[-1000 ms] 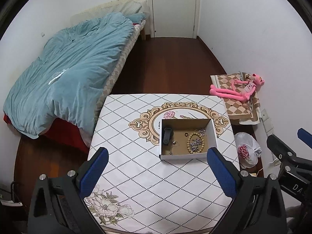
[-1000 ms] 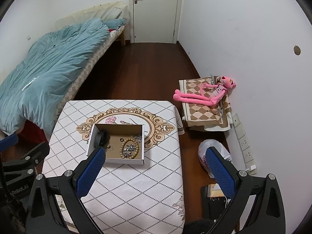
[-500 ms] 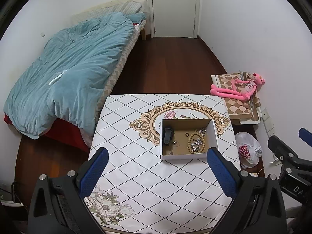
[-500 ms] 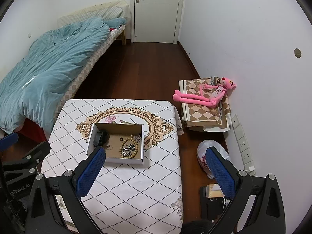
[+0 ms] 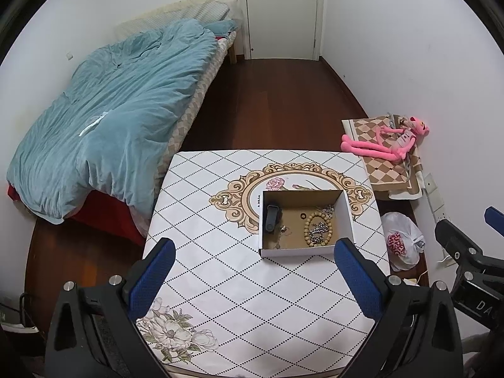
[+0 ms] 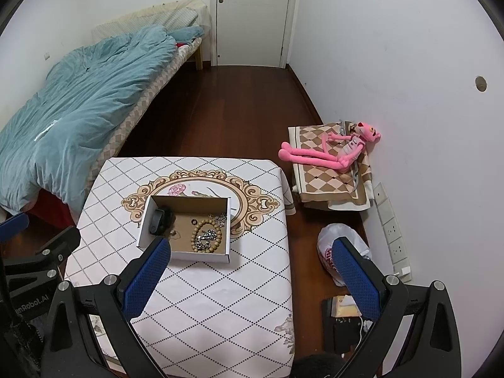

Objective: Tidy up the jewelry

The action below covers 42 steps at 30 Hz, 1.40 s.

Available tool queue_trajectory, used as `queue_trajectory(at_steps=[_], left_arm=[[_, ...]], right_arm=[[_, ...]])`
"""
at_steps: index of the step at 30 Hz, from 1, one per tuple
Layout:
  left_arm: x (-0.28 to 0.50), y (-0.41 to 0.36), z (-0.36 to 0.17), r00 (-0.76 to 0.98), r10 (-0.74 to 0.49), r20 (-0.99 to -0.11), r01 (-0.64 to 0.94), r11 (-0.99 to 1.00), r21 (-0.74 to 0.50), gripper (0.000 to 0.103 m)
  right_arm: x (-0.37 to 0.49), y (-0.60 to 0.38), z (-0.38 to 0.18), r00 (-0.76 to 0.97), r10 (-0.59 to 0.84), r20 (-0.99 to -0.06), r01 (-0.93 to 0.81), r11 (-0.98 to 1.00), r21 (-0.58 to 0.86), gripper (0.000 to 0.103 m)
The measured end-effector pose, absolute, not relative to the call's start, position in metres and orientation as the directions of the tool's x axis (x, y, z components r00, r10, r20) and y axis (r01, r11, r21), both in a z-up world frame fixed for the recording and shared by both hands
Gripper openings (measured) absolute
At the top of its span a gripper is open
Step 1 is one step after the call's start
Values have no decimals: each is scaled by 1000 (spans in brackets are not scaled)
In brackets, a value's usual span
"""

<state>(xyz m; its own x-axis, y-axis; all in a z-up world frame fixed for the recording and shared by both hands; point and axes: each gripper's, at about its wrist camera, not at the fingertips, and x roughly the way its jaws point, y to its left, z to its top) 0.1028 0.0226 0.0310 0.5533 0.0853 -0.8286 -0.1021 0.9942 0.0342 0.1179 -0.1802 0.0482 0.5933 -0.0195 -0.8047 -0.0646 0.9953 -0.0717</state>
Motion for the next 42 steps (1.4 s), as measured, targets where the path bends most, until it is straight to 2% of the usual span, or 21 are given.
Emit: queue_trajectory(at_steps=[42], left_arm=[[97, 26, 25, 548, 88, -832, -116, 993, 29, 103]], right_arm=[[120, -176, 35, 568, -24, -823, -66, 995, -75, 103]])
